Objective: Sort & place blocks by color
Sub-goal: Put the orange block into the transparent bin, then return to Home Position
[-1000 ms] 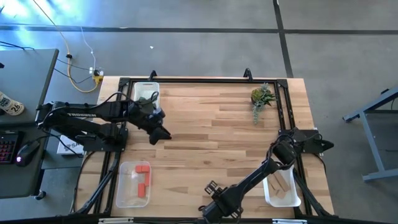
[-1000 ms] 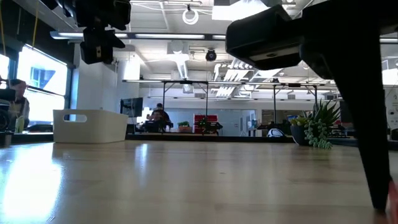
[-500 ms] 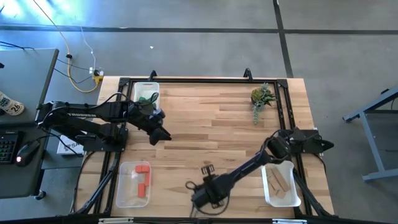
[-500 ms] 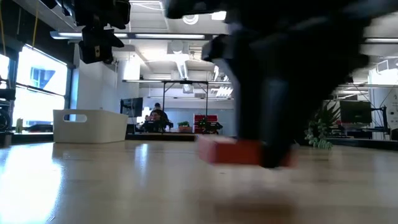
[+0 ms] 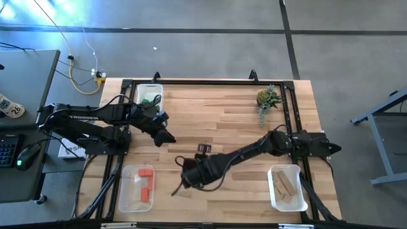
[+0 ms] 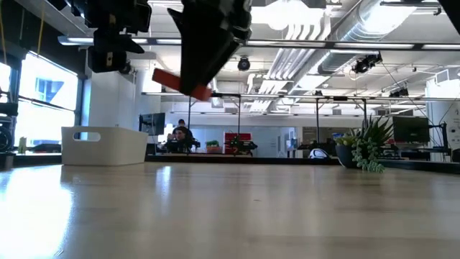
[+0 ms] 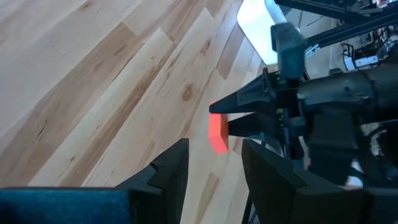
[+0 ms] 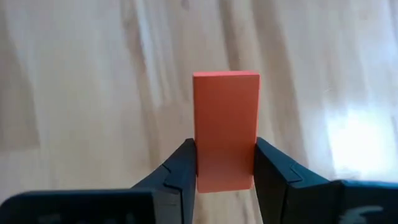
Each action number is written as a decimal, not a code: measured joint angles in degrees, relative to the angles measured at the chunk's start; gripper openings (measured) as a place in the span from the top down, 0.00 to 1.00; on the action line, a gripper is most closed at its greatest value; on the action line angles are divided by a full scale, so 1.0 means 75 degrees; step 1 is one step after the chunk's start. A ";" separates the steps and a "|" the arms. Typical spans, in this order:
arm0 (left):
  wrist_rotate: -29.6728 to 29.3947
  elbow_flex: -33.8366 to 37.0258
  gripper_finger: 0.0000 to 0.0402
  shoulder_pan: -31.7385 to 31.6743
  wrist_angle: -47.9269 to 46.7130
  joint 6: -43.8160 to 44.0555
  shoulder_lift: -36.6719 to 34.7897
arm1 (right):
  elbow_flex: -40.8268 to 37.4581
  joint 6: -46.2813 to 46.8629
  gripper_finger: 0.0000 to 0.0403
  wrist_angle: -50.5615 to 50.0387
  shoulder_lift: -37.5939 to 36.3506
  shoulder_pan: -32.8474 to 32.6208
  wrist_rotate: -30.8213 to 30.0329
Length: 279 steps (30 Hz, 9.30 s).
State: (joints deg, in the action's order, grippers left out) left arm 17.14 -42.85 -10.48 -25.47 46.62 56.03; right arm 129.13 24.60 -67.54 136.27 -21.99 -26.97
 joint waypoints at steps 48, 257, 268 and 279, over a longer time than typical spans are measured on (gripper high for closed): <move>-0.0606 0.0000 0.85 -0.0365 0.0437 0.0758 0.0912 | 0.0777 -0.3745 0.74 0.0798 -0.0106 0.1477 -0.0938; -0.3706 0.5080 0.64 0.3643 0.1944 -0.3699 -0.7321 | -1.6863 -0.0276 0.53 0.9328 -1.6827 0.1386 -0.0203; -0.3699 0.5080 0.64 0.3646 0.1950 -0.3699 -0.7321 | -1.7139 -0.0247 0.53 0.9562 -1.6676 0.1386 -0.0577; -0.3701 0.5080 0.64 0.3645 0.1947 -0.3699 -0.7321 | -1.7139 -0.0352 0.53 0.9558 -1.6673 0.1386 -0.0509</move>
State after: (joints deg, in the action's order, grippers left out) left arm -10.61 -4.75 16.86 -10.87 18.87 1.13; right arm 0.58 21.96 4.14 11.22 -11.60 -30.79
